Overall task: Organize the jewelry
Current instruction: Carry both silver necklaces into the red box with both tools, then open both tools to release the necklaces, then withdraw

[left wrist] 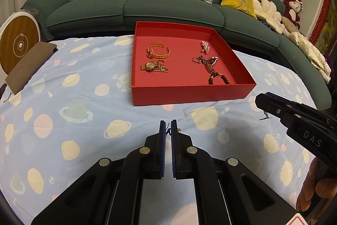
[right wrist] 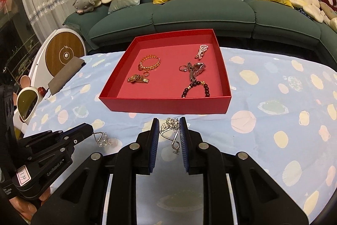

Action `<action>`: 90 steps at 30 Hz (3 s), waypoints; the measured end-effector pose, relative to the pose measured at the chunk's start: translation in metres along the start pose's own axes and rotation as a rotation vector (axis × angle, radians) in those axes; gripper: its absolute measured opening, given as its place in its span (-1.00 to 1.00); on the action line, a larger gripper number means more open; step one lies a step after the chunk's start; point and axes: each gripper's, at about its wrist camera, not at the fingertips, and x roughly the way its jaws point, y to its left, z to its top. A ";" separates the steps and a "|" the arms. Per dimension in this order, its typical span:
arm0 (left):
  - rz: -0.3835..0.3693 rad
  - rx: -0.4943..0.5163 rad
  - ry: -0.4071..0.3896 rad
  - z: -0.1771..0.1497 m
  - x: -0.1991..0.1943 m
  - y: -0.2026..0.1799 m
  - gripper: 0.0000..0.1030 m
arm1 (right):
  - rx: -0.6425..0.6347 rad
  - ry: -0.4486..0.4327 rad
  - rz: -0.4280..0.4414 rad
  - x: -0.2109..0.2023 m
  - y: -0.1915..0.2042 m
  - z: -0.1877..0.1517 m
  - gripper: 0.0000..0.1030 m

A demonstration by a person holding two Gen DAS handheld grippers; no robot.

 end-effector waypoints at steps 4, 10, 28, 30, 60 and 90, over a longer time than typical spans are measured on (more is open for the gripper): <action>-0.005 0.004 -0.010 0.005 0.000 -0.008 -0.94 | 0.008 -0.015 0.007 -0.004 -0.002 0.005 -0.63; -0.005 0.006 -0.019 0.011 0.000 -0.013 -0.94 | 0.017 -0.021 0.014 -0.007 -0.006 0.008 -0.63; 0.037 0.026 -0.037 0.071 0.002 0.005 -0.94 | -0.005 -0.031 -0.002 0.007 -0.008 0.047 -0.63; 0.046 0.033 -0.047 0.082 0.007 0.008 -0.94 | 0.004 -0.032 -0.006 0.015 -0.013 0.059 -0.63; 0.095 0.030 -0.013 0.120 0.099 0.011 -0.10 | 0.041 -0.008 -0.034 0.104 -0.035 0.103 -0.71; 0.147 -0.022 -0.048 0.030 -0.021 0.010 0.15 | 0.003 -0.052 -0.042 -0.017 0.012 0.018 -0.11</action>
